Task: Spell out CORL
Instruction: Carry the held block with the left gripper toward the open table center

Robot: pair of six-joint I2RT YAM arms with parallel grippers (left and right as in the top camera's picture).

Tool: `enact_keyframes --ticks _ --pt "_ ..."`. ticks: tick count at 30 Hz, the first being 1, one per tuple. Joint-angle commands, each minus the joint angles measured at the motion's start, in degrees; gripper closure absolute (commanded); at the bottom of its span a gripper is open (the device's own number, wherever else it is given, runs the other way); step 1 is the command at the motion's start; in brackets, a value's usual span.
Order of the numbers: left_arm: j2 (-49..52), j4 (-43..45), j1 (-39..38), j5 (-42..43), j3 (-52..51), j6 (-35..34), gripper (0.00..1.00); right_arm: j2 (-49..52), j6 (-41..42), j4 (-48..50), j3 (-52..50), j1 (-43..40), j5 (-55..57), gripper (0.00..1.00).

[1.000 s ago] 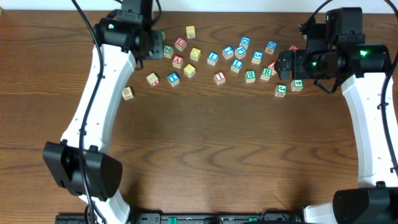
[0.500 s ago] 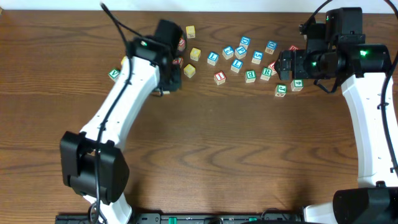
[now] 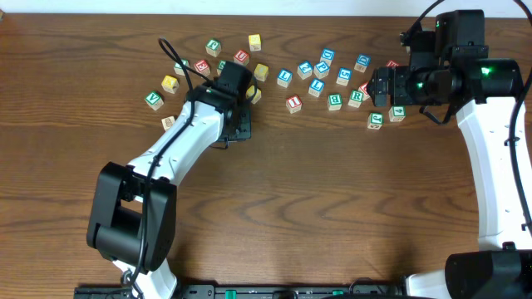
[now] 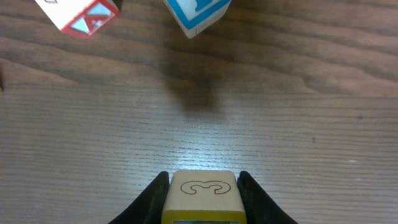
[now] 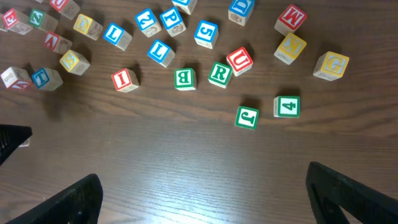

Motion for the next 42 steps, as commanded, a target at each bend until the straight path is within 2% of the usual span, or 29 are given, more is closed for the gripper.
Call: enact_keyframes --ticks 1,13,25,35,42 --pt "0.57 1.53 -0.13 0.11 -1.29 1.01 0.70 0.50 -0.74 -0.04 0.90 0.17 -0.24 0.01" --pt "0.68 7.67 -0.13 0.13 -3.98 1.44 0.70 0.50 -0.37 -0.28 0.90 0.17 -0.44 0.01" --pt "1.18 7.76 -0.13 0.11 -4.07 4.90 0.70 0.50 -0.37 -0.26 0.90 0.17 -0.42 0.01" --pt "3.04 7.87 -0.13 0.11 -4.07 4.92 0.70 0.50 -0.37 -0.31 0.90 0.17 -0.42 0.01" --pt "3.15 7.85 -0.13 0.11 -4.07 8.81 0.70 0.50 -0.37 -0.31 0.90 0.17 -0.44 0.01"
